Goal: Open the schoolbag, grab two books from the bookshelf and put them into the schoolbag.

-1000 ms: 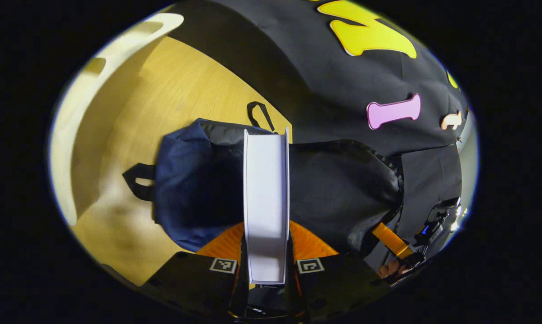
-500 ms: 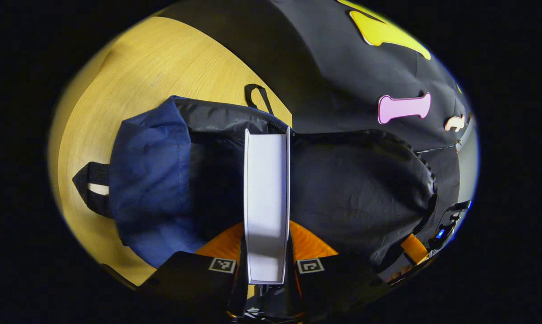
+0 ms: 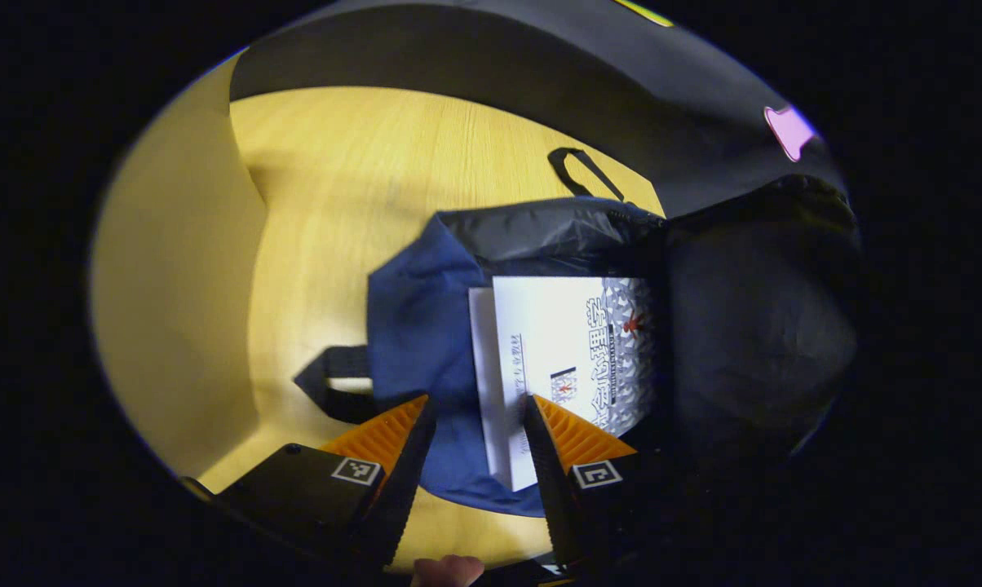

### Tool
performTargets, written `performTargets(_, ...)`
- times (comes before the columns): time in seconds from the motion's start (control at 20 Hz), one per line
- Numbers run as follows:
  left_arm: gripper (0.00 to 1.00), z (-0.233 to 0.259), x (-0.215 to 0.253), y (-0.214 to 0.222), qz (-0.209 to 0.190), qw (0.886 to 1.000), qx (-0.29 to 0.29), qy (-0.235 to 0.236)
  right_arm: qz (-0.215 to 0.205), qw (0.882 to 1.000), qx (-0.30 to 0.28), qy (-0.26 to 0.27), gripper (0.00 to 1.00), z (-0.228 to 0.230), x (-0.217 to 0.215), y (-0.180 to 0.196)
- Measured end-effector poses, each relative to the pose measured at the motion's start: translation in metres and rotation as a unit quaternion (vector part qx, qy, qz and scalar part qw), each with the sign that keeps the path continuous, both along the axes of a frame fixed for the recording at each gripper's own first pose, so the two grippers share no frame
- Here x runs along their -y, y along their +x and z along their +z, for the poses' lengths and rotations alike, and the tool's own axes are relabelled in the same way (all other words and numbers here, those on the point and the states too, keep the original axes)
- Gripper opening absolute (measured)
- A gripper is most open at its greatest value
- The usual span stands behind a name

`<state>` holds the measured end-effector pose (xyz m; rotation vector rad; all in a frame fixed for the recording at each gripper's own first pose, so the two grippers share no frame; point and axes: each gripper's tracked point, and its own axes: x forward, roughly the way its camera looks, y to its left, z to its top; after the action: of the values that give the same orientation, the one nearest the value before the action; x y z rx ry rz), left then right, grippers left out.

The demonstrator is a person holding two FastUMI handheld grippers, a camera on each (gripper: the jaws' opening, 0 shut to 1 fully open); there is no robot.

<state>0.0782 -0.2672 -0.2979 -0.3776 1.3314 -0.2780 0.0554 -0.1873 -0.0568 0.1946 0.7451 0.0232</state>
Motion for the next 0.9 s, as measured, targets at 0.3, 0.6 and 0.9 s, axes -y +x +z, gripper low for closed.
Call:
performTargets(0.3, 0.78, 0.088, -0.057, 0.037, 0.004, 0.976, 0.193, 0.102, 0.003, 1.0, 0.001, -0.003, 0.0, -0.003, -0.008, 0.001)
performTargets(0.6, 0.81, 0.21, -0.118, 0.034, 0.047, 0.941, 0.316, 0.11, 0.009, 1.0, 0.007, -0.01, 0.0, -0.008, -0.021, -0.002)
performTargets(0.9, 0.98, 0.288, -0.201, 0.014, 0.057, 0.923, 0.358, 0.13, 0.019, 1.0, 0.014, -0.006, 0.0, -0.01, -0.039, -0.002)
